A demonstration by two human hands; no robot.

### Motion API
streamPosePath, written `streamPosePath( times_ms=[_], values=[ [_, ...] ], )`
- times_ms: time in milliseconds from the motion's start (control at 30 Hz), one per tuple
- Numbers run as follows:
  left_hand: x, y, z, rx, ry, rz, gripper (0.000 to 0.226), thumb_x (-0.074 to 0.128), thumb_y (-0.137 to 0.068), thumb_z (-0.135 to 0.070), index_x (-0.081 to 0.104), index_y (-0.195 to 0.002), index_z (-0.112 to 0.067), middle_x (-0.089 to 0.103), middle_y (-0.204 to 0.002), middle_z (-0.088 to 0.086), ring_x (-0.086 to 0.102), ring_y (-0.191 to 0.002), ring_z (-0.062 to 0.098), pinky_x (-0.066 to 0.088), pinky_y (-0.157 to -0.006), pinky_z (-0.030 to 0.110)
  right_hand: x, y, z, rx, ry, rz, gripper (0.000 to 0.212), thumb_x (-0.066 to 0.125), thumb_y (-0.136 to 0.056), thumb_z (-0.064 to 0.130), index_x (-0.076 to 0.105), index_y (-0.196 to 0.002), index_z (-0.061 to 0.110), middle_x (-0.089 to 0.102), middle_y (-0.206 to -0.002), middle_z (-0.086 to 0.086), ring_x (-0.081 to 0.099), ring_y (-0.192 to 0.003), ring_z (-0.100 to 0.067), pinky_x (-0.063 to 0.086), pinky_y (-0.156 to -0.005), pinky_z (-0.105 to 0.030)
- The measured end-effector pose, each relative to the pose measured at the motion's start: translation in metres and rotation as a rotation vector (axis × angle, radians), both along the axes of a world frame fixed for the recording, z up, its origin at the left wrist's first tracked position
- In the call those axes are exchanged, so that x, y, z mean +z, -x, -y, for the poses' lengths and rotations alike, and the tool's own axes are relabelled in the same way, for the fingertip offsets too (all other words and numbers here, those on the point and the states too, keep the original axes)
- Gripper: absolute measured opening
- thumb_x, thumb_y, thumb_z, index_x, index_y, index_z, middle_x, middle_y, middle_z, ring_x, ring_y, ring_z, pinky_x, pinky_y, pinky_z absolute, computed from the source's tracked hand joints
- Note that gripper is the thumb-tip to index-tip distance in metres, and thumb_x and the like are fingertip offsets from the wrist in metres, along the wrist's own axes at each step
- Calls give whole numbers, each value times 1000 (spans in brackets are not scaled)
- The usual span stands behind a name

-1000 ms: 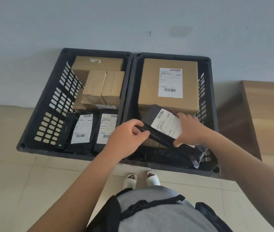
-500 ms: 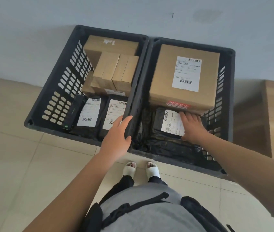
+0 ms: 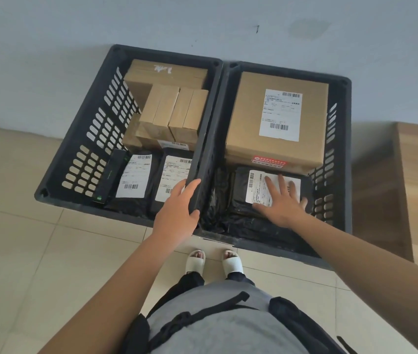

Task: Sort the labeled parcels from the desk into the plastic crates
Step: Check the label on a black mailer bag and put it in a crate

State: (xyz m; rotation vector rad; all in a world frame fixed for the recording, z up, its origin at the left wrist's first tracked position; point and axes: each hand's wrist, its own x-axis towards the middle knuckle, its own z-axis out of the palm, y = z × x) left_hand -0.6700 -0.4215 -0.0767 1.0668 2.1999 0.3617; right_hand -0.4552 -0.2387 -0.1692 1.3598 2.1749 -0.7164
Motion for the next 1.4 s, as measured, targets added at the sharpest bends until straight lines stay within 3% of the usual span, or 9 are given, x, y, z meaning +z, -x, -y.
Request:
streamPosePath(
  times_ms=[133,333,433,567,667,767,867,1033,1400],
  values=[
    [2,2,0,1,-5,20,76,64,-101,-16,24,-159,-43,19,-170,-8,49,-139,18,53,-98,34,-14,-4,11,7,23,68,85,25,-98,76,-29,-155,45,-40,-164,4,-34,-152,-32,-8,-121,-71],
    [4,7,0,-44,-19,67,75,66,-100,-17,26,-159,-40,20,-170,-7,49,-140,19,49,-98,29,-7,3,10,-1,59,96,91,33,-98,73,-31,-154,43,-41,-163,3,-34,-152,-33,-6,-121,-72],
    [7,15,0,-58,-18,133,74,68,-99,-20,29,-159,-39,23,-169,-4,44,-143,21,45,-104,30,19,3,9,-129,102,-23,81,37,-99,72,-4,-163,43,-16,-173,2,-14,-159,-32,2,-122,-68],
    [23,12,-7,-61,-154,138,62,68,-98,-28,40,-153,-37,33,-163,-3,31,-151,23,33,-123,48,67,-6,26,-561,-3,-345,63,52,-102,54,39,-156,26,40,-163,-5,42,-145,-32,35,-116,-51],
    [40,-1,-14,-94,-292,227,46,64,-100,-23,53,-144,-33,49,-151,-10,43,-140,12,37,-116,31,101,-19,61,-928,-76,-606,39,58,-101,43,63,-135,23,67,-134,1,61,-119,-21,49,-107,-45],
    [45,-21,-26,-168,-301,420,34,61,-102,-20,61,-133,-33,63,-130,-17,58,-113,-3,39,-87,3,127,-34,105,-1193,-187,-815,15,65,-98,29,76,-107,23,75,-103,3,68,-103,-17,54,-99,-42],
    [45,-52,-37,-224,-267,617,28,61,-100,-18,66,-123,-34,68,-118,-18,62,-107,-3,46,-85,12,145,-55,144,-1352,-220,-918,13,67,-96,21,79,-92,18,78,-90,-7,73,-95,-24,58,-92,-42],
    [53,-125,-47,-329,-193,782,26,62,-98,-13,70,-109,-35,71,-107,-15,66,-104,-1,55,-88,20,181,-107,185,-1521,-307,-1017,19,59,-102,13,77,-95,12,76,-97,-13,70,-94,-25,56,-88,-41],
    [86,-336,-59,-565,-78,843,22,63,-99,-5,75,-104,-23,76,-104,0,72,-105,20,61,-91,35,194,-277,218,-1724,-414,-1236,18,62,-99,11,79,-94,14,78,-93,-6,74,-93,-23,56,-94,-45]
  ],
)
